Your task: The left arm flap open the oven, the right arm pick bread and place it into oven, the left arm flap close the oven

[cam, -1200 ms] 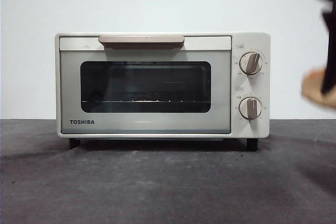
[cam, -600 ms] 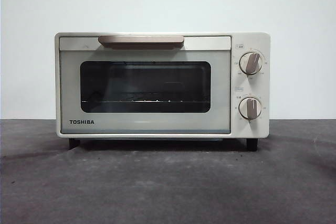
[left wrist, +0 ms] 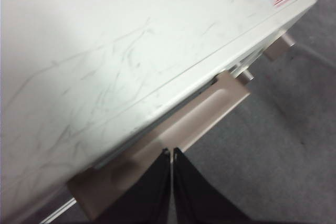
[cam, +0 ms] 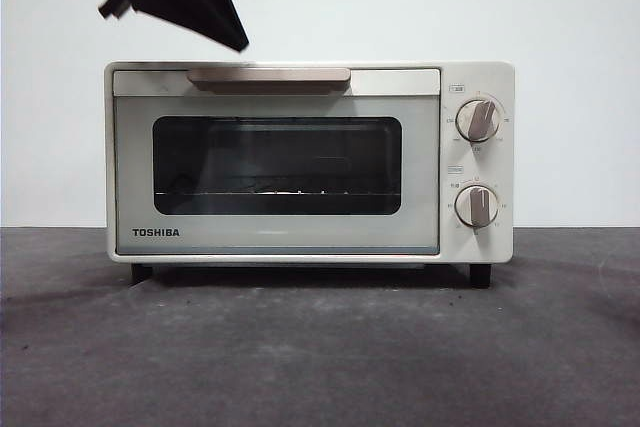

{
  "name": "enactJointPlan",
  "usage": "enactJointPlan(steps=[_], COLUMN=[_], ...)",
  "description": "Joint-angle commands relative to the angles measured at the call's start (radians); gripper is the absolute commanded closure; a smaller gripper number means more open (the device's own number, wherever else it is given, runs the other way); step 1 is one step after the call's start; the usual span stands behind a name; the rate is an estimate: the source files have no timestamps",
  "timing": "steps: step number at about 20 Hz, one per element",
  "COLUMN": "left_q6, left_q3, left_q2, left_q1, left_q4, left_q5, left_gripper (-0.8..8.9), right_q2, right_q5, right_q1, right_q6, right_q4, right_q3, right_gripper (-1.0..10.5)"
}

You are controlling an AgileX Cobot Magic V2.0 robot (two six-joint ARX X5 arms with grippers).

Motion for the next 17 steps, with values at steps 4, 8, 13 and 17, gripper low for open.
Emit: enactJointPlan(steps=[4,8,13,17], left_q6=[0.024,0.024,0.024,0.024], left_q3=[0.027,0.027,0.027,0.027], left_q2=[0.051,0.060,0.061,0.061], left_q1=[-0.006,-0.006,-0.006,-0.006], left_q4=[0.053,0.054,0.024,-0.040], left_q5=[-0.029,-0.033,-0.033,-0.032], left_gripper=[8.04,8.04,8.04,8.04], right_q2=[0.001,0.000,-0.003,-0.003], right_q5=[0.000,0.000,0.000,0.000], right_q1=[0.006,0.006,0.006,0.006], right_q6=[0.010,0.010,0.010,0.010], right_q4=[0.013,0.008,0.005,0.005], right_q3=[0.017,0.017,0.017,0.017], right_gripper=[7.8,7.8,7.8,7.8])
